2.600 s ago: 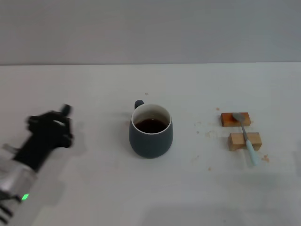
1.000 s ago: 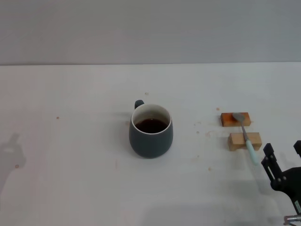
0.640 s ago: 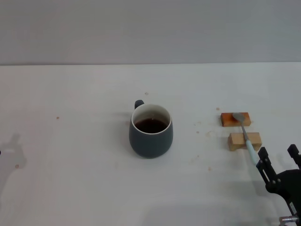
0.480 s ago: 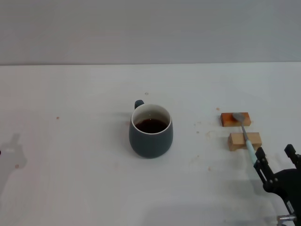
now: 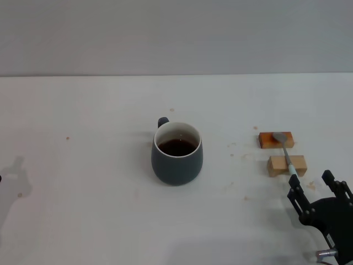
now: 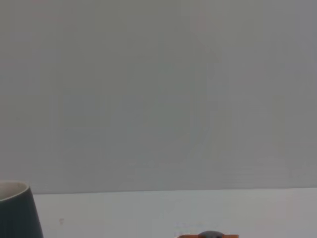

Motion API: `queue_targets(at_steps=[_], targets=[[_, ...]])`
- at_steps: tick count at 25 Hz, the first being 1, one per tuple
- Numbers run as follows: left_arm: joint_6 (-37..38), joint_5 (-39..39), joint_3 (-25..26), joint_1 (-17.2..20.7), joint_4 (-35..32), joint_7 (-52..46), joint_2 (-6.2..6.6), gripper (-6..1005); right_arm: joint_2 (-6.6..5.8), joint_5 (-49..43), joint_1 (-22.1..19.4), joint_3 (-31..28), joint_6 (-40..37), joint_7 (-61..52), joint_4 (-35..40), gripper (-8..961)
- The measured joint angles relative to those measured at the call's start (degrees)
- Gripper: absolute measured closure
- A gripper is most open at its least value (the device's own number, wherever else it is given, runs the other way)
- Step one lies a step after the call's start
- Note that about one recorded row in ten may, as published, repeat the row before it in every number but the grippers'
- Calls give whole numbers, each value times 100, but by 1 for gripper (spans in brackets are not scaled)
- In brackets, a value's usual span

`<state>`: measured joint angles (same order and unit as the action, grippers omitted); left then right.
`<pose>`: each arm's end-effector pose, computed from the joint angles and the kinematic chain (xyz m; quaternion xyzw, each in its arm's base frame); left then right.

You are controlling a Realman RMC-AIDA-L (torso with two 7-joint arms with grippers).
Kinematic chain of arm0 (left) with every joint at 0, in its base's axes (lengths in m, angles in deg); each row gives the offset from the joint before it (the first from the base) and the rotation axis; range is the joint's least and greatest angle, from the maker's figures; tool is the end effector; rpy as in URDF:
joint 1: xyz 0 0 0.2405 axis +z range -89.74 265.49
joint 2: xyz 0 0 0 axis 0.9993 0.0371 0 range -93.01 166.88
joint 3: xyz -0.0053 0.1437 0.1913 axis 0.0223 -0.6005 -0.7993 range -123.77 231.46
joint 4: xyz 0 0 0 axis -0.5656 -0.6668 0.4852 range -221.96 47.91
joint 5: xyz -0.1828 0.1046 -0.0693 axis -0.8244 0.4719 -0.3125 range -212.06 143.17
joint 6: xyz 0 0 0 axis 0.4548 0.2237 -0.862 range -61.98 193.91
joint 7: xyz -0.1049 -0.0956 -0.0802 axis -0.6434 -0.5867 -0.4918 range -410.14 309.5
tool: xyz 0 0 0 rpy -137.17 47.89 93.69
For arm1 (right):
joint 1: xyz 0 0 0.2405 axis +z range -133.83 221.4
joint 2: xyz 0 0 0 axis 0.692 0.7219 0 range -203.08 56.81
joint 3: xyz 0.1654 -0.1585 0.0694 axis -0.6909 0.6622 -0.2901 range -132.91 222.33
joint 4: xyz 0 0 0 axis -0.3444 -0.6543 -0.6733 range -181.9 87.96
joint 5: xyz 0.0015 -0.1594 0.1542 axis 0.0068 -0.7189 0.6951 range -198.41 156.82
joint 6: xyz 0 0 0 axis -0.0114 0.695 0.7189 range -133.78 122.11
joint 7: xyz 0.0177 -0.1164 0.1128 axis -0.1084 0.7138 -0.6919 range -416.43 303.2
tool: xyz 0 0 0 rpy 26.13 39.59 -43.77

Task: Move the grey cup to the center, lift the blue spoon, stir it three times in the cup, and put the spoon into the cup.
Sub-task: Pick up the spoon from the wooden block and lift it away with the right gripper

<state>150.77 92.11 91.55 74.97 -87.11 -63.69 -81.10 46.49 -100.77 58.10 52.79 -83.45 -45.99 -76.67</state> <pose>-0.3749 0.2522 0.0199 -0.6854 -0.2069 -0.2898 0.6351 0.3068 0.2236 -0.1028 -0.7221 0.2938 0.2678 0.5661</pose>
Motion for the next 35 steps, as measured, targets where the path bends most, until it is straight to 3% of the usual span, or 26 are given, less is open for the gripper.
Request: queue_targets(at_steps=[35], targets=[[-61,9,-71,-13,0,1,-9,1001,0,-28,151,-61,365,-8,12,250]])
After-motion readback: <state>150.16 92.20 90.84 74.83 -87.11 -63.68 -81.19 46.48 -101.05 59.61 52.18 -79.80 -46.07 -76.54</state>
